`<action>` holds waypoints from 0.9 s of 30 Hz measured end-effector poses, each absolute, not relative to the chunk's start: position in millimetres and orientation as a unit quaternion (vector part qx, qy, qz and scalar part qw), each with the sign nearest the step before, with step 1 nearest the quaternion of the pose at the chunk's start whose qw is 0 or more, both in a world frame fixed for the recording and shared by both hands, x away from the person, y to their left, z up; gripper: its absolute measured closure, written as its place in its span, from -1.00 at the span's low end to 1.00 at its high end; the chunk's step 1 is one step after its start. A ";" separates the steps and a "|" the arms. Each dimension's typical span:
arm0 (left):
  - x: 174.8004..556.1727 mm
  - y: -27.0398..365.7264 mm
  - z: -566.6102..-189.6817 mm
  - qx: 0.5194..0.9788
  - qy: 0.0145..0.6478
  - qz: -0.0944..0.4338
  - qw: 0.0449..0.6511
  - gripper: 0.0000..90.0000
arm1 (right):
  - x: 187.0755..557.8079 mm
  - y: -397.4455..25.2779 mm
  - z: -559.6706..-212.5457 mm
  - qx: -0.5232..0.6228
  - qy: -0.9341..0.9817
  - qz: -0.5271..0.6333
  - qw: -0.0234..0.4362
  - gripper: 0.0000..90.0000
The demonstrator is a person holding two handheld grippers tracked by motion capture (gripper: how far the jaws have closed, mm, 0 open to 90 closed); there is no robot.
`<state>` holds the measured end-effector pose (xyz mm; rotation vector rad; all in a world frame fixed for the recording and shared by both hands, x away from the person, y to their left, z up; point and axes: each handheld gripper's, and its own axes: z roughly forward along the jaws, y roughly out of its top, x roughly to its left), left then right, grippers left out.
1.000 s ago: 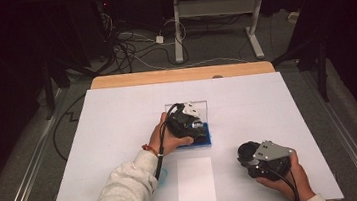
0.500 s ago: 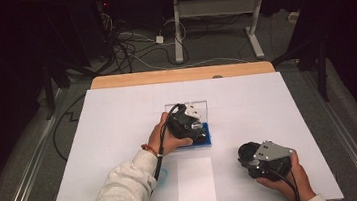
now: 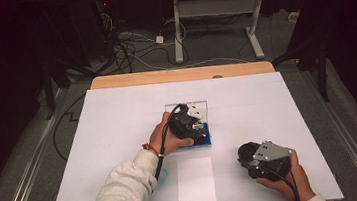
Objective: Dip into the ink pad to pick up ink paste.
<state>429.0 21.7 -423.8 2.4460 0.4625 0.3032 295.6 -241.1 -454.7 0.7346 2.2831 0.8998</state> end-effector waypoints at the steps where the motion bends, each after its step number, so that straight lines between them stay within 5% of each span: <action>1: 429.3 21.7 -423.6 0.927 0.175 0.114 0.310 0.22 | 295.4 -240.7 -454.7 0.276 0.854 0.337 0.285 -0.14; 27: 430.1 20.9 -425.0 0.926 0.180 0.117 0.311 0.22 | 294.8 -239.1 -454.4 0.273 0.854 0.336 0.288 -0.14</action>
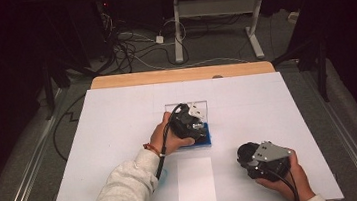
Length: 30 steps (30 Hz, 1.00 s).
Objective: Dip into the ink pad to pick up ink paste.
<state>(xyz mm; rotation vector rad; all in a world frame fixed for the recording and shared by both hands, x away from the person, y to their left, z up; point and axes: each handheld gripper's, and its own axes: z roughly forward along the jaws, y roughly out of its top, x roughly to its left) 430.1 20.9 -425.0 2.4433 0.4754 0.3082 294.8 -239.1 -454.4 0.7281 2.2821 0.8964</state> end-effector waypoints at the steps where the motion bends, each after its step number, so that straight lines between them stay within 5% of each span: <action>1: 430.3 21.7 -425.4 0.925 0.181 0.115 0.314 0.22 | 294.9 -239.2 -454.3 0.271 0.856 0.335 0.288 -0.14; 30: 429.1 28.6 -425.6 0.919 0.184 0.112 0.330 0.22 | 292.7 -238.4 -452.1 0.259 0.858 0.342 0.282 -0.14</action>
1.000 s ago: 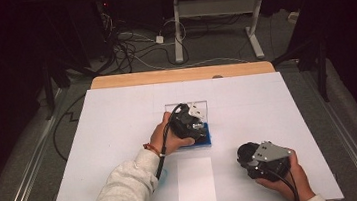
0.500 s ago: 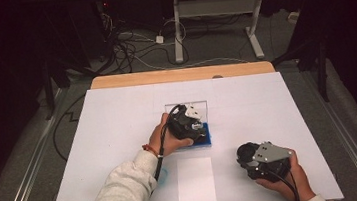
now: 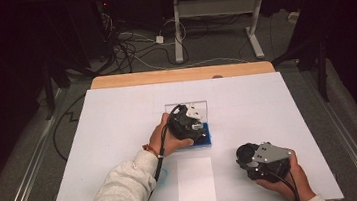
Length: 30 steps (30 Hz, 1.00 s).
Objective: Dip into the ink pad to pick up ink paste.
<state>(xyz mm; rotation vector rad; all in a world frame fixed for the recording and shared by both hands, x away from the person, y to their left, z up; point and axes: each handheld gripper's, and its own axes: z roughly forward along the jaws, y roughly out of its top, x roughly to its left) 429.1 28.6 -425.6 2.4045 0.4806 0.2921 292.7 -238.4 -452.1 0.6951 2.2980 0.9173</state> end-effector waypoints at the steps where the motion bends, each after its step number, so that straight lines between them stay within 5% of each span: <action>1: 429.5 30.9 -424.5 0.916 0.187 0.105 0.338 0.22 | 293.0 -238.5 -452.3 0.260 0.858 0.343 0.281 -0.14; 30: 390.9 93.0 -382.6 0.886 0.167 0.141 0.409 0.22 | 290.3 -237.1 -446.9 0.251 0.849 0.364 0.289 -0.14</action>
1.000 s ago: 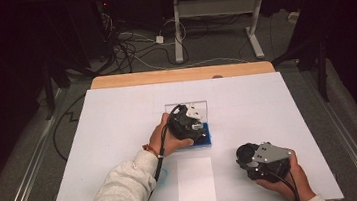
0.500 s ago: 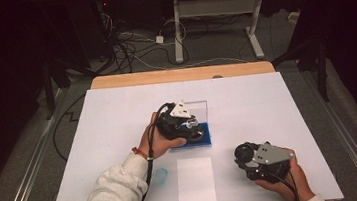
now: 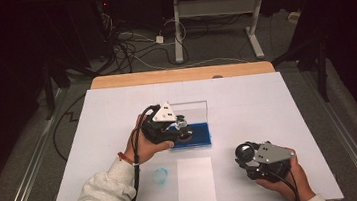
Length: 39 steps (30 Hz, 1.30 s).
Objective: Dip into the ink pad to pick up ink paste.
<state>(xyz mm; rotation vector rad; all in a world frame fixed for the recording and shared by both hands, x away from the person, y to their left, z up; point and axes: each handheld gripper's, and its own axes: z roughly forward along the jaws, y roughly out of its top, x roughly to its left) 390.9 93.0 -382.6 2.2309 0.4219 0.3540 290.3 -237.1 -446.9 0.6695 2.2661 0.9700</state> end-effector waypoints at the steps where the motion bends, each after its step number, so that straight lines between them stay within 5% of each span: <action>1: 390.3 94.4 -381.9 0.885 0.169 0.140 0.412 0.22 | 290.1 -237.1 -446.5 0.250 0.849 0.364 0.290 -0.14; 39: 346.5 119.9 -358.6 0.888 0.128 0.129 0.422 0.22 | 297.3 -243.8 -444.4 0.272 0.840 0.363 0.297 -0.14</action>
